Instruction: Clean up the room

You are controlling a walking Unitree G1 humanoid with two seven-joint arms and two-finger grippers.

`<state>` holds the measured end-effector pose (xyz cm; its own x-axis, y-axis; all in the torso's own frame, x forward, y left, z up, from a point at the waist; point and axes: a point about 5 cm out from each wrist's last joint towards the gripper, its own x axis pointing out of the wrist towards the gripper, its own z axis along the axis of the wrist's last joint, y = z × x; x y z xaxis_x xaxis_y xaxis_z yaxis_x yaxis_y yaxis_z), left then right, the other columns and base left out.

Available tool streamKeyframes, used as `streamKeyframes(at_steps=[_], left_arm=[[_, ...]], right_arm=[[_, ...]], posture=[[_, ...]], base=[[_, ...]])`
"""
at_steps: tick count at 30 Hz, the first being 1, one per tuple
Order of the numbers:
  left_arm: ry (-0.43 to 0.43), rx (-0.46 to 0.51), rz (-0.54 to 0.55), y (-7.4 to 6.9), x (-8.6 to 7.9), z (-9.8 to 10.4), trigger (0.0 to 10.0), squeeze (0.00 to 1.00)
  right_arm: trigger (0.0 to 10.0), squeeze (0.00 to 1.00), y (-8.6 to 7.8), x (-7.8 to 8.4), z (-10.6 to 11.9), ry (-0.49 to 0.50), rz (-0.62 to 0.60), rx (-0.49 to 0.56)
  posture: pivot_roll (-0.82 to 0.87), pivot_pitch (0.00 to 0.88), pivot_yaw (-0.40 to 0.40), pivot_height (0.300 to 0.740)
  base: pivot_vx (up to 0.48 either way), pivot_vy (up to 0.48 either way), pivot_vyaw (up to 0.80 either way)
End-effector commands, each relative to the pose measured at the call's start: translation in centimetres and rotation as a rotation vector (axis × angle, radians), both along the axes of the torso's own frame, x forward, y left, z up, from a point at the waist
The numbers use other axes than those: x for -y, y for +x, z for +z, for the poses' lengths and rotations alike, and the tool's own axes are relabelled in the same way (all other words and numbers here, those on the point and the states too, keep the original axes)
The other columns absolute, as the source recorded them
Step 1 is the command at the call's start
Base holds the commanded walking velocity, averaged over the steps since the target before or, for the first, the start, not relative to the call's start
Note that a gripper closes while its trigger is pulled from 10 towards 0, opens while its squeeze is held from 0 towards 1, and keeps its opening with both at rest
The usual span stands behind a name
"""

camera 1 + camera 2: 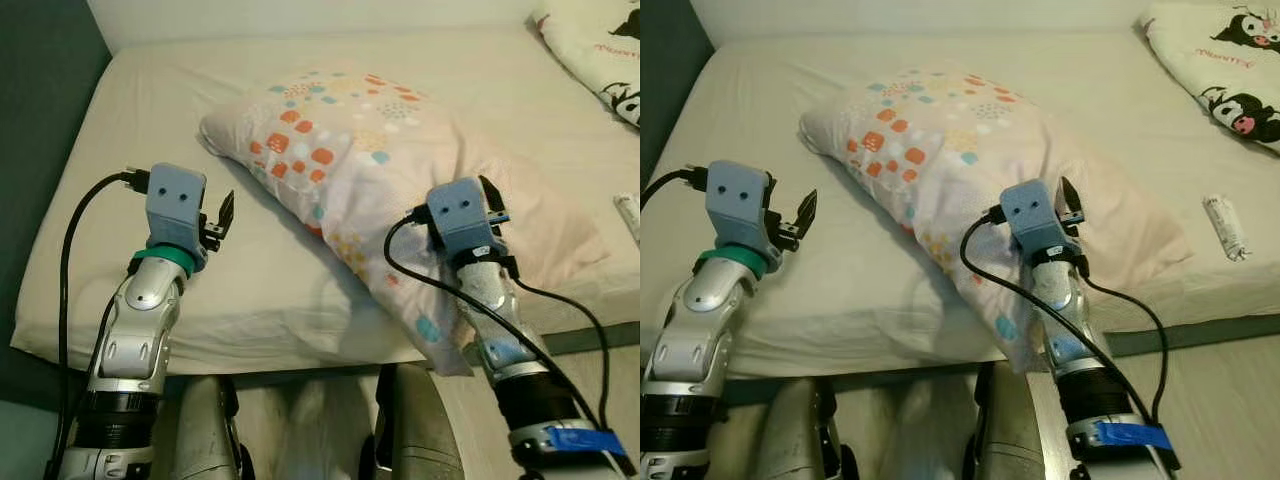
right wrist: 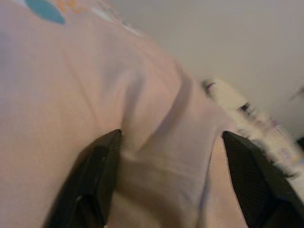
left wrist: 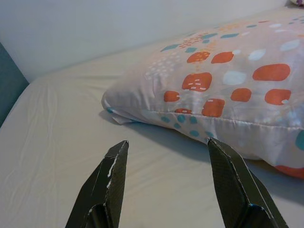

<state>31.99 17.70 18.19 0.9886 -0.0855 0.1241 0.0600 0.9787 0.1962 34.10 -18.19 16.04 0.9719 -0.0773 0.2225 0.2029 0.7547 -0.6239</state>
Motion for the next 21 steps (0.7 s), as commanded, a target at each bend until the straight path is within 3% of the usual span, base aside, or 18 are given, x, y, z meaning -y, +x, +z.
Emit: streamKeyframes(at_steps=[1, 3, 6, 8, 10, 11, 14, 15, 16, 17, 21], left_arm=[[-0.006, -0.024, 0.0, -0.2, 0.0, -0.5, 10.0, 0.0], [-0.007, -0.027, -0.001, -0.3, 0.0, -0.5, 10.0, 0.0], [-0.008, -0.028, -0.001, -0.3, 0.0, -0.5, 10.0, 0.0], [-0.008, -0.029, -0.001, -0.3, 0.1, -0.5, 10.0, 0.0], [-0.008, -0.029, 0.0, -0.3, 0.0, -0.5, 10.0, 0.0], [-0.007, -0.029, 0.0, -0.3, 0.0, -0.5, 10.0, 0.0], [-0.007, -0.03, 0.002, -0.4, -0.1, -0.5, 10.0, 0.0], [-0.007, -0.03, 0.003, -0.4, -0.1, -0.5, 10.0, 0.0], [-0.006, -0.03, 0.003, -0.4, 0.0, -0.5, 10.0, 0.0], [-0.007, -0.03, 0.003, -0.4, 0.0, -0.5, 10.0, 0.0], [-0.007, -0.03, 0.003, -0.4, 0.0, -0.5, 10.0, 0.0]], right_arm=[[10.0, 1.0, -0.2, 0.6, -0.2, -0.049, -0.039, -0.003], [10.0, 1.0, -0.4, 0.6, 0.8, -0.069, -0.039, 0.041], [10.0, 1.0, -0.5, 0.6, 1.0, -0.023, -0.041, 0.048], [10.0, 1.0, -0.4, 0.9, -0.4, 0.135, -0.06, -0.034], [10.0, 1.0, -0.6, 1.1, -2.9, 0.405, -0.089, -0.161], [10.0, 1.0, -0.7, 1.1, -3.6, 0.478, -0.101, -0.199], [10.0, 1.0, -0.9, 1.1, -4.6, 0.556, -0.105, -0.25], [10.0, 0.88, -0.9, 1.0, -4.9, 0.596, -0.104, -0.272], [10.0, 0.88, -0.9, 0.9, -5.1, 0.622, -0.105, -0.286], [10.0, 0.0, -0.9, 0.6, -5.4, 0.685, -0.101, -0.313], [10.0, 0.0, -0.9, 0.3, -5.8, 0.742, -0.1, -0.345]], posture=[[0.05, 0.056, 0.031, 0.55], [0.04, 0.059, 0.029, 0.55], [0.04, 0.059, 0.029, 0.55], [0.04, 0.061, 0.027, 0.55], [0.05, 0.065, 0.028, 0.55], [0.05, 0.065, 0.028, 0.55], [0.05, 0.067, 0.027, 0.55], [0.05, 0.068, 0.025, 0.55], [0.05, 0.068, 0.025, 0.55], [0.05, 0.068, 0.023, 0.55], [0.05, 0.068, 0.022, 0.55]], base=[[0.0, 0.0, 0.0], [0.0, 0.0, 0.0], [0.0, 0.0, 0.0], [0.0, 0.0, 0.0], [0.0, 0.0, 0.0], [0.0, 0.0, 0.0], [0.0, 0.0, 0.0], [0.0, 0.0, 0.0], [0.0, 0.0, 0.0], [0.0, 0.0, 0.0], [0.0, 0.0, 0.0]])
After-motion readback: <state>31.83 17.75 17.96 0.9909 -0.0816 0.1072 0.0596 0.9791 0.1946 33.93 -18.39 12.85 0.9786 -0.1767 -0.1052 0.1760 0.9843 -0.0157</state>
